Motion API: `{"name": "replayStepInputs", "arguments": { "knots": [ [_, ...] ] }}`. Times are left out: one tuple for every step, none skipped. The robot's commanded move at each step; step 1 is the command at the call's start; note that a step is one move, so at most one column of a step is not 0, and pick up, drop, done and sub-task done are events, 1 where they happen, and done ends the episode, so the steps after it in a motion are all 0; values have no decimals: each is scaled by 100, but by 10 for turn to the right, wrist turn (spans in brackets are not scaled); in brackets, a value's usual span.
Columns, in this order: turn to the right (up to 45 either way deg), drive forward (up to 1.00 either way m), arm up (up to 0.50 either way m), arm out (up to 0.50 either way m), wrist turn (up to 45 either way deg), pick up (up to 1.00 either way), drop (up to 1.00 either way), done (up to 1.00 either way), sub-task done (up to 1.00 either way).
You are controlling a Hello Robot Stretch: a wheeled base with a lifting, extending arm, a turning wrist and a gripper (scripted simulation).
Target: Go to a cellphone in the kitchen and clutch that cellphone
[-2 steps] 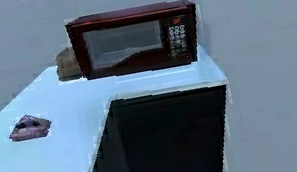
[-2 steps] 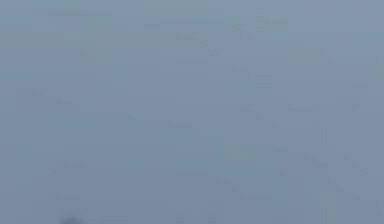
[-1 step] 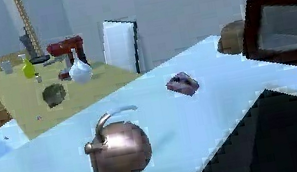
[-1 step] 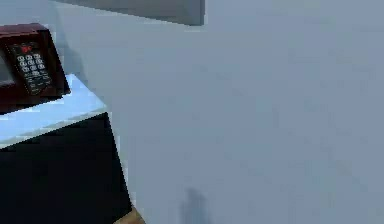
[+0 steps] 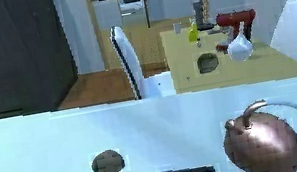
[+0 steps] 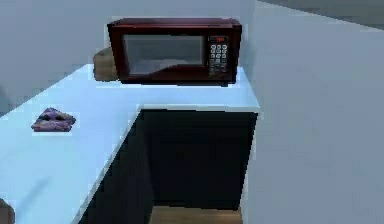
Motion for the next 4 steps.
{"name": "replayStepInputs", "arguments": {
  "knots": [
    [-450,0,0,0,0,0,0,0,0],
    [-300,0,0,0,0,0,0,0,0],
    [0,0,50,0,0,0,0,0,0],
    [0,0,38,0,0,0,0,0,0]
  ]
}}
